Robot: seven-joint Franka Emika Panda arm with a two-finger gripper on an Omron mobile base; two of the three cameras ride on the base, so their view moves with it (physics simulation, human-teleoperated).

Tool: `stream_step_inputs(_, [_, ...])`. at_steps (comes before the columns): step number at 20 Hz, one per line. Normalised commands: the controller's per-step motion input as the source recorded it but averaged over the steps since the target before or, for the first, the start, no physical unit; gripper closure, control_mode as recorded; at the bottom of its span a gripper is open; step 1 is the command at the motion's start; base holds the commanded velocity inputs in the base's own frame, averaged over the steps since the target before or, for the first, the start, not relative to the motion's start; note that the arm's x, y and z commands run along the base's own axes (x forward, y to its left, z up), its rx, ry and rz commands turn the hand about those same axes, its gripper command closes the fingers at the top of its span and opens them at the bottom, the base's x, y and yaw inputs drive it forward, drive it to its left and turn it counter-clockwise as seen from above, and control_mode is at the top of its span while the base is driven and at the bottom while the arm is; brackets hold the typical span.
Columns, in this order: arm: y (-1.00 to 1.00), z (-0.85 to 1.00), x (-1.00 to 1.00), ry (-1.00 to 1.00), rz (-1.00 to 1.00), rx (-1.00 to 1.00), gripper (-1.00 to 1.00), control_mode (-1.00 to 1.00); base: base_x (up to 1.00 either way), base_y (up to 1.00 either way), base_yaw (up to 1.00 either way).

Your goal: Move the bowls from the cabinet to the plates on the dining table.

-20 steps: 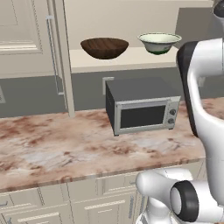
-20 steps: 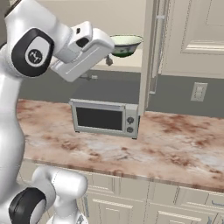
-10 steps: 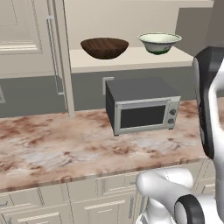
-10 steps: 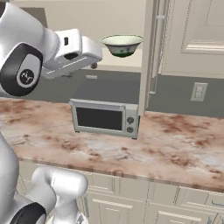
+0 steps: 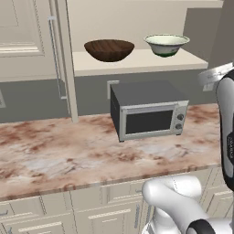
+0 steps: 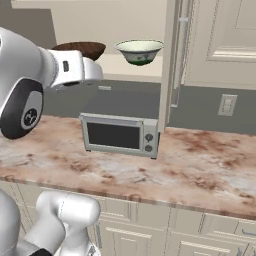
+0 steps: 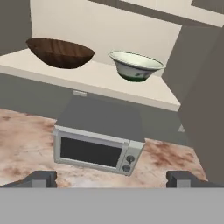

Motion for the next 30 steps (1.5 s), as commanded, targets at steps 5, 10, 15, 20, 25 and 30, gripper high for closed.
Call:
stream_step_inputs(5, [0.22,-0.01,-0.18,-0.02,0.02,0.0,-1.0,-1.0,0.0,0.0,0.0])
stream_step_inputs(10, [0.0,0.1,-0.46,-0.05,0.0,0.08,-1.0,-1.0,0.0,0.0,0.0])
stream_step_inputs(15, [0.08,0.16,-0.32,-0.12,-0.04,0.14,-1.0,-1.0,0.0,0.0,0.0])
stream_step_inputs(20, [0.15,0.0,-0.11,-0.01,-0.03,0.09,-1.0,-1.0,0.0,0.0,0.0])
stream_step_inputs(25, [0.12,-0.02,-0.04,0.11,-0.03,0.09,-1.0,-1.0,0.0,0.0,0.0])
stream_step_inputs(30, [0.05,0.09,-0.03,0.05,0.0,0.11,-1.0,-1.0,0.0,0.0,0.0])
